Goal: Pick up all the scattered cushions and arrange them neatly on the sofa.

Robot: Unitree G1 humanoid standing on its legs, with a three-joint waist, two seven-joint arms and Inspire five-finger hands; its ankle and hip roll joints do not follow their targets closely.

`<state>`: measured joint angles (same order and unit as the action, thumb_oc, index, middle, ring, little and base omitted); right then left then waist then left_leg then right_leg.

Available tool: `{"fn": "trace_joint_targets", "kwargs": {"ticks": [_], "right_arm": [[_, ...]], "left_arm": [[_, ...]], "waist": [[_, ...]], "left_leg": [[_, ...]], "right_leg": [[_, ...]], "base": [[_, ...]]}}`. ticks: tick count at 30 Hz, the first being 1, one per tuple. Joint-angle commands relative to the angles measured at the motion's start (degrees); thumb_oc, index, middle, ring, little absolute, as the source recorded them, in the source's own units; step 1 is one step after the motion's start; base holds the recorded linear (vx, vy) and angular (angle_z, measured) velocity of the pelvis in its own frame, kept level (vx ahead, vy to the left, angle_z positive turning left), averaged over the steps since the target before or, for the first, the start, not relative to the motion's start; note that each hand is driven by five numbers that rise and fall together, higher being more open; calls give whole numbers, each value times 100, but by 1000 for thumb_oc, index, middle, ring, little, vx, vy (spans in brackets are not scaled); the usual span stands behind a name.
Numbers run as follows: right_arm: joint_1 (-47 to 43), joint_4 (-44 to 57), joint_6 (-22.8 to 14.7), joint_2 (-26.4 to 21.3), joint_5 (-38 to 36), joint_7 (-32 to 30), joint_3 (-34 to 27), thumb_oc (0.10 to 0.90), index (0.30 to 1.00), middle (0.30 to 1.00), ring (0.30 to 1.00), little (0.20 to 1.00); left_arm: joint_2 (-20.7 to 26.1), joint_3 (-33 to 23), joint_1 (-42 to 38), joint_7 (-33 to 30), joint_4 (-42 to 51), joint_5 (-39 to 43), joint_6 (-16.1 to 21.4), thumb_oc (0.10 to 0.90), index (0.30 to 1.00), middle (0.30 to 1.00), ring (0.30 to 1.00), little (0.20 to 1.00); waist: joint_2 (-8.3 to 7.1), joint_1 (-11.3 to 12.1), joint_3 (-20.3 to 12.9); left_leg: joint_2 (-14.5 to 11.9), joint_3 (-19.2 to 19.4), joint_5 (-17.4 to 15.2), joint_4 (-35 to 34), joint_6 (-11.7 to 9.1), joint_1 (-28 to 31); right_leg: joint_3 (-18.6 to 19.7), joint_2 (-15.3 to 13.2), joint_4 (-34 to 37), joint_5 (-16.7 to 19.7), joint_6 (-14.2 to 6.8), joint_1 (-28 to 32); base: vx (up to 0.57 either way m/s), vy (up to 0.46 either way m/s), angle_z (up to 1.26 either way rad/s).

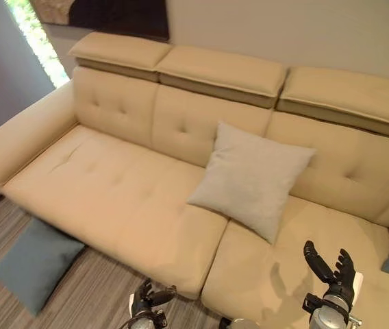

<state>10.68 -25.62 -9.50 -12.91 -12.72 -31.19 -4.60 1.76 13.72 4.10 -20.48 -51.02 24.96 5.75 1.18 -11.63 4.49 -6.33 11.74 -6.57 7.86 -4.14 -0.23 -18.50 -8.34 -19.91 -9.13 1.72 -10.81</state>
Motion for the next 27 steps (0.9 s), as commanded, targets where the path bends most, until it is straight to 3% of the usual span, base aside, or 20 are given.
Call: {"fn": "trace_joint_targets", "kwargs": {"ticks": [1, 5, 7, 11, 15, 19, 21, 27], "right_arm": [[-488, 559, -454, 62, -111, 13, -39, 800, 900, 900, 900, 900], [-531, 575, -378, 168, 15, 115, 131, 800, 900, 900, 900, 900], [-494, 551, -449, 267, -100, 149, 180, 800, 900, 900, 900, 900], [-537, 285, -411, 247, -170, 402, 442, 800, 900, 900, 900, 900], [-706, 29, -245, 108, -237, 1049, 829, 800, 900, 900, 900, 900], [-863, -39, -266, -36, 7, 1540, 1245, 800, 900, 900, 900, 900], [-924, -36, -287, -117, 150, 1698, 1445, 800, 900, 900, 900, 900], [-1089, -60, -283, -377, 628, 1999, 2030, 800, 900, 900, 900, 900]], "left_arm": [[172, -41, 15, -25, 66, -261, 71, 800, 900, 900, 900, 900], [204, -180, -23, -18, -344, -573, -40, 800, 900, 900, 900, 900], [214, -257, -121, -42, -729, -655, -77, 800, 900, 900, 900, 900], [340, -438, -156, -23, -932, -629, -52, 800, 900, 900, 900, 900], [459, -759, -164, 34, -1203, -572, -48, 800, 900, 900, 900, 900], [504, -1003, -322, 104, -1554, -594, -43, 800, 900, 900, 900, 900], [507, -1028, -381, 114, -1682, -657, -63, 800, 900, 900, 900, 900], [395, -850, -574, 159, -1717, -637, 16, 800, 900, 900, 900, 900]], "waist": [[-354, 74, 343], [-408, 247, 529], [-409, 212, 648], [-348, 349, 645], [-372, 608, 457], [-470, 727, 250], [-482, 745, 214], [-423, 779, 415]], "left_leg": [[426, -88, -848, -214, 351, 641], [482, -121, -530, -690, 417, 634], [462, -298, -351, -789, 450, 555], [407, -492, -117, -773, 511, 255], [422, -542, 35, -810, 533, 18], [531, -729, 104, -678, 542, -283], [548, -810, 127, -621, 518, -316], [283, -1138, 424, -301, 206, -774]], "right_leg": [[547, -19, 1246, 999, -914, -76], [501, -174, 1060, 1049, -1123, -145], [923, -61, 752, 981, -1206, -238], [1350, -13, 298, 666, -1054, -48], [1775, -40, 285, 436, -1014, 482], [2585, 231, 467, 267, -1003, 877], [2776, 329, 659, 157, -921, 934], [2532, 605, 1057, -271, -556, 1031]], "base": [[-262, 225, 5], [-282, 168, -5], [-287, 73, 2], [-271, 13, 36], [-151, -57, 11], [-96, -162, 18], [-34, -204, 28], [-127, -248, 25]]}}
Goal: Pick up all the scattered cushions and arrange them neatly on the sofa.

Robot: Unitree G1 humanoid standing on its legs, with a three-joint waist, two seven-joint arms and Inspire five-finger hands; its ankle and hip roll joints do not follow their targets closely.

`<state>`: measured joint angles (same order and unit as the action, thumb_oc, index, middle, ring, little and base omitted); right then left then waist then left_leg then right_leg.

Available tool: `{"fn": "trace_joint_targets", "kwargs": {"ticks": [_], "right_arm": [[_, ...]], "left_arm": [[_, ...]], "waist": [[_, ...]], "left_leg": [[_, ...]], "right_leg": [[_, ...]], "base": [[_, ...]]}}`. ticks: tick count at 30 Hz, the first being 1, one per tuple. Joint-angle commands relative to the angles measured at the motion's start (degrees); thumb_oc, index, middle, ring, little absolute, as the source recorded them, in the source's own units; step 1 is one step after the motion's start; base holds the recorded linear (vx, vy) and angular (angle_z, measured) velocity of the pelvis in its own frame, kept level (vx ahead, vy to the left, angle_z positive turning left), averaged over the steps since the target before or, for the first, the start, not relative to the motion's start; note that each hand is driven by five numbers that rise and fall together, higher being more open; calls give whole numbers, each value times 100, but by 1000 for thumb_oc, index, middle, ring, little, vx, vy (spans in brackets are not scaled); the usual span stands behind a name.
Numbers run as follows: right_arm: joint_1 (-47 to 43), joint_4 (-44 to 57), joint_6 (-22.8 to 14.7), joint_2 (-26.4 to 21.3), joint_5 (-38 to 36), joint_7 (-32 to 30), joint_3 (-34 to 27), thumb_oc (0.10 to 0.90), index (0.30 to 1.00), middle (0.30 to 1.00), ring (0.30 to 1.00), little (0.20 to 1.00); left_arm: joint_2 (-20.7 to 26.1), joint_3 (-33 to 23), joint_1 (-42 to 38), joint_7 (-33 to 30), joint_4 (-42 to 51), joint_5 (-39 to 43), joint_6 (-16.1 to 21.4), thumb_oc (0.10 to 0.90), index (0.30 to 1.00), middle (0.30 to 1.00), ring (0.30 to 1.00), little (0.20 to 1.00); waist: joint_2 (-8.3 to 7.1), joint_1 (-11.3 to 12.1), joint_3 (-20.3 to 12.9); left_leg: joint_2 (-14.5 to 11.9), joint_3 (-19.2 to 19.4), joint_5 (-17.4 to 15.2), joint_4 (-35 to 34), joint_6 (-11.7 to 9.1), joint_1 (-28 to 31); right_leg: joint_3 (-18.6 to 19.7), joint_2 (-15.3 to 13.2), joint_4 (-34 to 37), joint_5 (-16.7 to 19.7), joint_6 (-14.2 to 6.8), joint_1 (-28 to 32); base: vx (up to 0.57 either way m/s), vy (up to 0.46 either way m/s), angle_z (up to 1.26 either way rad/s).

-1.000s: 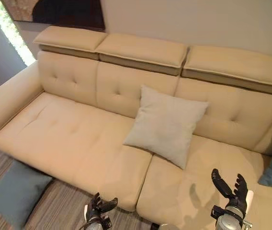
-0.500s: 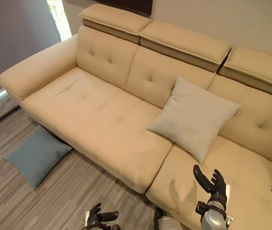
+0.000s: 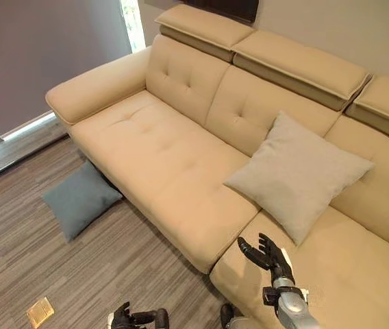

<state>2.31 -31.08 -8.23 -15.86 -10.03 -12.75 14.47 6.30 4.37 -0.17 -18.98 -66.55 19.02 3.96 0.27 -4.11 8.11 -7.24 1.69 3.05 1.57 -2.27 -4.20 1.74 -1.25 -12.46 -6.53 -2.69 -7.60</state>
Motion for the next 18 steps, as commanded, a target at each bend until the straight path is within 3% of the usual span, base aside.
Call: {"fn": "trace_joint_targets", "kwargs": {"ticks": [1, 5, 7, 8, 9, 12, 14, 17, 18], "right_arm": [[-253, 486, -409, -83, 358, 155, 123, 800, 900, 900, 900, 900], [-307, 428, -346, -282, 619, 224, 380, 800, 900, 900, 900, 900], [-337, 401, -283, -422, 914, 234, 538, 800, 900, 900, 900, 900], [-278, 453, -227, -494, 1125, 275, 601, 800, 900, 900, 900, 900], [-278, 453, -227, -494, 1125, 275, 601, 800, 900, 900, 900, 900], [-154, 503, -228, -507, 1248, 338, 623, 800, 900, 900, 900, 900], [-98, 527, -225, -525, 1396, 373, 651, 800, 900, 900, 900, 900], [-54, 559, -240, -524, 1447, 422, 641, 800, 900, 900, 900, 900], [-83, 437, -229, -468, 1486, 441, 679, 800, 900, 900, 900, 900]], "left_arm": [[-58, 86, -147, 9, -165, -43, 195, 800, 900, 900, 900, 900], [-151, 279, -258, 55, -12, 85, 243, 800, 900, 900, 900, 900], [-205, 321, -261, 90, 100, 190, 279, 800, 900, 900, 900, 900], [-240, 316, -198, 137, 148, 191, 274, 800, 900, 900, 900, 900], [-241, 315, -198, 137, 148, 191, 274, 800, 900, 900, 900, 900], [-306, 328, -111, 205, -91, -21, 212, 800, 900, 900, 900, 900], [-330, 325, -118, 253, -266, -231, 161, 800, 900, 900, 900, 900], [-333, 357, -107, 282, -333, -451, 125, 800, 900, 900, 900, 900], [-363, 436, -105, 294, -411, -633, 65, 800, 900, 900, 900, 900]], "waist": [[-331, 26, 52], [-339, 60, 379], [-401, 64, 474], [-486, -1, 390], [-482, -5, 372], [-554, -157, 219], [-520, -284, 83], [-430, -398, -41], [-311, -476, -118]], "left_leg": [[374, -133, -537, 327, 19, -377], [291, -355, -272, 724, -176, -896], [321, -114, -404, 965, -105, -988], [301, 273, -739, 1268, 18, -918], [299, 269, -726, 1261, 17, -939], [268, 855, -1328, 1614, 136, -513], [182, 1202, -1517, 1496, 139, 5], [271, 1259, -1608, 1107, 122, 465], [379, 1221, -1504, 570, 108, 636]], "right_leg": [[508, -105, 312, -532, -115, 710], [106, 11, 296, -568, 54, 641], [-80, -40, 223, -520, 86, 553], [-273, -126, 270, -454, 81, 460], [-276, -122, 276, -443, 82, 441], [-578, -268, 376, -367, 69, 371], [-837, -325, 425, -351, 58, 361], [-1044, -320, 474, -331, 13, 393], [-1156, -284, 470, -272, -36, 378]], "base": [[-151, -212, 52], [-203, -219, 62], [-186, -154, 78], [-164, -154, 60], [-133, -128, 62], [-58, -57, 61], [-13, -4, 68], [-4, 64, 80], [-25, 106, 66]]}}
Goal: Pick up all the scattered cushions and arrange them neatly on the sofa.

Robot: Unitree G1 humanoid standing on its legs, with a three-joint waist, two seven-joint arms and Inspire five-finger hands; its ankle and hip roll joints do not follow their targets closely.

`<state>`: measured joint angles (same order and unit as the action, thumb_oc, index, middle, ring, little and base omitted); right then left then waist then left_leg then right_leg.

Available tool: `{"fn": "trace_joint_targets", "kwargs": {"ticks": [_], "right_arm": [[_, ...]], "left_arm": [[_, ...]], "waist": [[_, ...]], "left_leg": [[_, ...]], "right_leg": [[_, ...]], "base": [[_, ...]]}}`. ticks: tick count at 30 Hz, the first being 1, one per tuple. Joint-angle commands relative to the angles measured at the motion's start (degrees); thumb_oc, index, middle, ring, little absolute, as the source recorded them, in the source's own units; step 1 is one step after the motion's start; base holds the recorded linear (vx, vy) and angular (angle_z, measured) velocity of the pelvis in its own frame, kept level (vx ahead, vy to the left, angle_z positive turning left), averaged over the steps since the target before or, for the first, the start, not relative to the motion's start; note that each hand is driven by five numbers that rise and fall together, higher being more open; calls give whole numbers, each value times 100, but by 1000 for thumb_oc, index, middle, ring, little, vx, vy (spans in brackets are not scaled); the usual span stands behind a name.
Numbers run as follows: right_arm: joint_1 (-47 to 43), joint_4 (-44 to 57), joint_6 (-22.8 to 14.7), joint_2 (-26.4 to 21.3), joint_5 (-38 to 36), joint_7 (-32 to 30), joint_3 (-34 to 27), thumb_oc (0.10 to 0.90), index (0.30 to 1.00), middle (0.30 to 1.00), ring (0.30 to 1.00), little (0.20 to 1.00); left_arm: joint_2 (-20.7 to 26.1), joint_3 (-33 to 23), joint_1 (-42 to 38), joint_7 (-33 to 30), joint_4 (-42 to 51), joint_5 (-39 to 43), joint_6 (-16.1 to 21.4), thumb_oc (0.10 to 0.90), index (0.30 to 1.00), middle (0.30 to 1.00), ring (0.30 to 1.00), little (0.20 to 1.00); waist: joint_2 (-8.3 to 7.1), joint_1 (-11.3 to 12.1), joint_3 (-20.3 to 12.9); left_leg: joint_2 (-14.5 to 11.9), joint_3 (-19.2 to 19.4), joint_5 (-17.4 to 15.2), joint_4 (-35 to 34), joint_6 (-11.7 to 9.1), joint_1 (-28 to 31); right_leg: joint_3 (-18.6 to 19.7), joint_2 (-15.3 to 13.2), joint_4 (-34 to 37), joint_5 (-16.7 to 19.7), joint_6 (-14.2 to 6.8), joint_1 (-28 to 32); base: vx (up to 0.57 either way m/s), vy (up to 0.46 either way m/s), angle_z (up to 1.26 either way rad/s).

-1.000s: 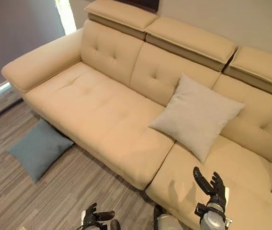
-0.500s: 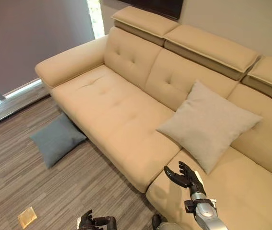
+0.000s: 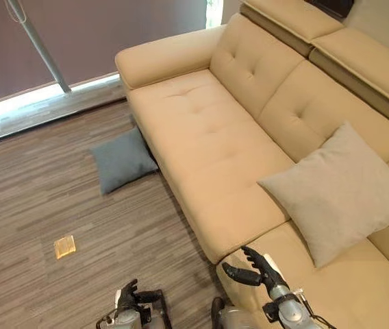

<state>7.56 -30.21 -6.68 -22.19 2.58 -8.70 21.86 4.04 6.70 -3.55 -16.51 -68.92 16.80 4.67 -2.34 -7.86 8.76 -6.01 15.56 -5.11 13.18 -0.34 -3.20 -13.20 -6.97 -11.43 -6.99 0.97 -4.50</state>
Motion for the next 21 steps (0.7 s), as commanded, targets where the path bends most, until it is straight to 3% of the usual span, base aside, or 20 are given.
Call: {"fn": "trace_joint_targets", "kwargs": {"ticks": [1, 8, 9, 21], "right_arm": [[-621, 264, -375, 200, 217, 52, -38, 800, 900, 900, 900, 900], [-751, -502, -252, 590, 76, 208, 201, 800, 900, 900, 900, 900], [-995, -4593, 581, 875, -57, -121, -1028, 800, 900, 900, 900, 900], [-1102, -4539, 575, 867, -6, -145, -879, 800, 900, 900, 900, 900]], "left_arm": [[-133, 233, 222, 51, -204, -461, -30, 800, 900, 900, 900, 900], [6, 249, 250, 115, -334, -652, -105, 800, 900, 900, 900, 900], [669, 544, 325, 896, -993, -1723, -175, 800, 900, 900, 900, 900], [777, 500, 341, 886, -987, -1727, -230, 800, 900, 900, 900, 900]], "waist": [[-33, -110, -205], [-7, 74, -304], [156, 298, -51], [108, 468, -71]], "left_leg": [[315, -206, -639, -723, -88, 555], [464, -296, -385, -1326, -62, 744], [311, -741, 96, -1423, -145, 442], [249, -880, 185, -1517, -171, 669]], "right_leg": [[320, 282, 407, -167, -420, 91], [297, 279, 763, 119, -530, 233], [707, 365, 553, -179, -529, 349], [681, 435, 760, -184, -477, 700]], "base": [[-38, 137, 57], [-38, 95, 21], [-10, 48, 3], [2, -31, -3]]}}
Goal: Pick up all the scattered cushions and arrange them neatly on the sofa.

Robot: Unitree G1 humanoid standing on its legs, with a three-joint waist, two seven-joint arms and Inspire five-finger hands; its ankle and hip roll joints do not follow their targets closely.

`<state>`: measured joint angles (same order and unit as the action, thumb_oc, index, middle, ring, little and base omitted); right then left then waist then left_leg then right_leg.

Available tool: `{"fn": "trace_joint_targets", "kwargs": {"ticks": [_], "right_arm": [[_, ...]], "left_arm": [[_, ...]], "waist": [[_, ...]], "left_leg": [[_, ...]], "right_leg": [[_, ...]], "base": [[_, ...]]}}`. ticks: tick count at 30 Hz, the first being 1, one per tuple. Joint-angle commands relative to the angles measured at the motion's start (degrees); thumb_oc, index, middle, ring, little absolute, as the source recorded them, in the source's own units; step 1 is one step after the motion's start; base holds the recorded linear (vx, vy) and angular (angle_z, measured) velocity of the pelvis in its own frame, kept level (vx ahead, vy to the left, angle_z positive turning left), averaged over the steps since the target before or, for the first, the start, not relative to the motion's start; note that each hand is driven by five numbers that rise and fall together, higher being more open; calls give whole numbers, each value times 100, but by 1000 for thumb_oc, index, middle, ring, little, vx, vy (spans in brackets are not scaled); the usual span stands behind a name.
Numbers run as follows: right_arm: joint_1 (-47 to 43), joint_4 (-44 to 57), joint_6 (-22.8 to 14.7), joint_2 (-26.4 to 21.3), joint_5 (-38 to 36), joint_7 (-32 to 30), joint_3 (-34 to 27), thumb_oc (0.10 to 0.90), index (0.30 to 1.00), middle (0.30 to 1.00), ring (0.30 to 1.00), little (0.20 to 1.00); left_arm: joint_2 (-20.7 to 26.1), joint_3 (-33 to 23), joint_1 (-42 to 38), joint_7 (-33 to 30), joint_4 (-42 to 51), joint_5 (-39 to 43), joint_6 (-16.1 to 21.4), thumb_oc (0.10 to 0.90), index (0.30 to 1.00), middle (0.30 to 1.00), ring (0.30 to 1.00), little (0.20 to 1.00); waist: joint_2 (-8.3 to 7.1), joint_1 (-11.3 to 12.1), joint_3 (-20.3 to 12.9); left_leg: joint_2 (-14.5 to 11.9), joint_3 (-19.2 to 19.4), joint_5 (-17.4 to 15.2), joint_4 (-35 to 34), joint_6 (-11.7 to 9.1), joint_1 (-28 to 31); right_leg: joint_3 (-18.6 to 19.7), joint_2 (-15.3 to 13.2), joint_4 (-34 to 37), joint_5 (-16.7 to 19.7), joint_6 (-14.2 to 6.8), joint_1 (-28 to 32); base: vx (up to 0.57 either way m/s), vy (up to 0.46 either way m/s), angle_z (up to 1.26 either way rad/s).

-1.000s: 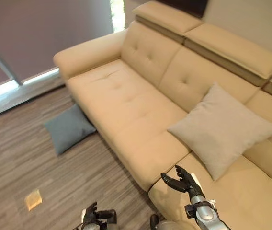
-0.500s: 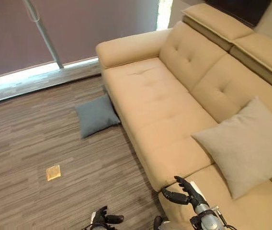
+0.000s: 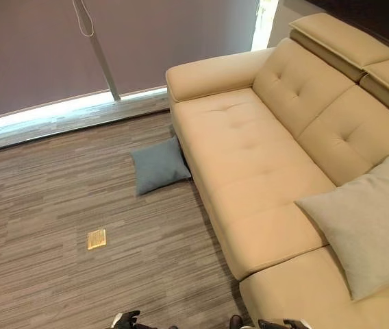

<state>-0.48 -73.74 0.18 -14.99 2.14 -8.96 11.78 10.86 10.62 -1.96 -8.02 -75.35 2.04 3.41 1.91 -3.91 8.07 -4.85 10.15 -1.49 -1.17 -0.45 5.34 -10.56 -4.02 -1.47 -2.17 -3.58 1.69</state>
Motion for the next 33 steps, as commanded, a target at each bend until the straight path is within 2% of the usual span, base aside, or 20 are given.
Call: {"fn": "trace_joint_targets", "kwargs": {"ticks": [1, 13, 14, 15, 16, 18, 19, 20, 22, 23, 24, 26, 29, 32, 33], "right_arm": [[-290, -179, -114, 138, 49, -127, 137, 800, 900, 900, 900, 900], [-275, -352, -73, 21, 64, -162, 68, 800, 900, 900, 900, 900], [-297, -332, -88, -15, 16, -172, 43, 800, 900, 900, 900, 900], [-296, -302, -120, -48, -80, -208, -17, 800, 900, 900, 900, 900], [-298, -303, -120, -48, -80, -208, -18, 800, 900, 900, 900, 900], [-242, -280, -101, -103, -148, -228, -73, 800, 900, 900, 900, 900], [-231, -306, -80, -123, -132, -256, -57, 800, 900, 900, 900, 900], [-215, -351, -59, -135, -69, -285, -13, 800, 900, 900, 900, 900], [-230, -407, -13, -139, 30, -296, 53, 800, 900, 900, 900, 900], [-228, -412, -4, -119, 56, -304, 75, 800, 900, 900, 900, 900], [-233, -399, -4, -97, 69, -316, 87, 800, 900, 900, 900, 900], [-240, -369, -8, -44, 90, -321, 130, 800, 900, 900, 900, 900], [-255, -326, -5, 48, 186, -338, 249, 800, 900, 900, 900, 900], [-267, -280, -1, 99, 195, -336, 259, 800, 900, 900, 900, 900], [-239, -320, 4, 160, 243, -304, 250, 800, 900, 900, 900, 900]], "left_arm": [[101, 118, 192, 46, -366, -284, -112, 800, 900, 900, 900, 900], [86, 75, 122, 3, -423, -241, -150, 800, 900, 900, 900, 900], [84, 80, 94, -15, -407, -226, -143, 800, 900, 900, 900, 900], [90, 98, 20, -62, -334, -134, -120, 800, 900, 900, 900, 900], [90, 98, 18, -62, -333, -133, -121, 800, 900, 900, 900, 900], [70, 130, -76, -105, -193, -59, -83, 800, 900, 900, 900, 900], [75, 145, -94, -85, -125, -46, -71, 800, 900, 900, 900, 900], [79, 195, -101, -69, -65, -69, -54, 800, 900, 900, 900, 900], [76, 186, -77, -32, -17, -55, -38, 800, 900, 900, 900, 900], [64, 158, -9, -25, -51, -42, -32, 800, 900, 900, 900, 900], [61, 122, 52, -20, -84, -42, -40, 800, 900, 900, 900, 900], [78, 27, 151, -34, -165, 6, -52, 800, 900, 900, 900, 900], [161, -111, 212, -86, -379, 3, -88, 800, 900, 900, 900, 900], [192, -269, 304, -142, -552, 2, -150, 800, 900, 900, 900, 900], [213, -365, 354, -172, -615, -12, -178, 800, 900, 900, 900, 900]], "waist": [[-310, 71, 19], [-310, 86, 148], [-310, 83, 243], [-354, 101, 426], [-347, 88, 415], [-394, 29, 543], [-387, 49, 569], [-369, 95, 612], [-339, 209, 592], [-331, 290, 558], [-310, 363, 530], [-369, 493, 526], [-515, 693, 555], [-651, 834, 508], [-689, 911, 402]], "left_leg": [[109, -343, -153, -89, -176, -172], [-33, -442, -122, 320, -278, -481], [-80, -433, -182, 658, -310, -665], [-85, -346, -186, 1349, -360, -1105], [-91, -364, -204, 1392, -361, -1146], [-302, 290, -200, 2093, -398, -1522], [-363, 493, -202, 2245, -386, -1660], [-312, 631, -343, 2456, -335, -1907], [-32, 685, -403, 2262, -207, -2203], [69, 635, -293, 1949, -182, -2245], [107, 645, 2, 1551, -142, -2274], [149, 592, 171, 986, -188, -2383], [5, 334, 374, 360, -287, -2522], [-218, 198, 550, 215, -339, -2580], [-274, 274, 815, 281, -321, -2526]], "right_leg": [[418, 159, -251, -688, -8, 78], [306, 232, -300, -757, 111, -10], [295, 233, -365, -803, 156, -60], [226, 161, -419, -839, 225, -63], [213, 166, -423, -841, 227, -79], [-7, 60, -421, -991, 258, 73], [-80, 54, -409, -1024, 273, 111], [-149, 66, -423, -1097, 276, 163], [-171, 141, -373, -1167, 249, 257], [-150, 203, -313, -1212, 219, 361], [-156, 279, -254, -1169, 223, 413], [-109, 313, -169, -1259, 176, 632], [-15, 309, -75, -1360, 114, 927], [98, 251, -27, -1416, 17, 1172], [145, 227, -93, -1438, -35, 1259]], "base": [[0, -59, -7], [-29, -70, 2], [-94, -86, 7], [-96, -86, 7], [-71, -96, 25], [56, -87, 41], [111, -74, 61], [88, -54, 63], [170, 1, 52], [210, 55, 42], [269, 66, 18], [304, 61, -15], [341, 96, -21], [444, 202, -29], [450, 206, -40]]}}
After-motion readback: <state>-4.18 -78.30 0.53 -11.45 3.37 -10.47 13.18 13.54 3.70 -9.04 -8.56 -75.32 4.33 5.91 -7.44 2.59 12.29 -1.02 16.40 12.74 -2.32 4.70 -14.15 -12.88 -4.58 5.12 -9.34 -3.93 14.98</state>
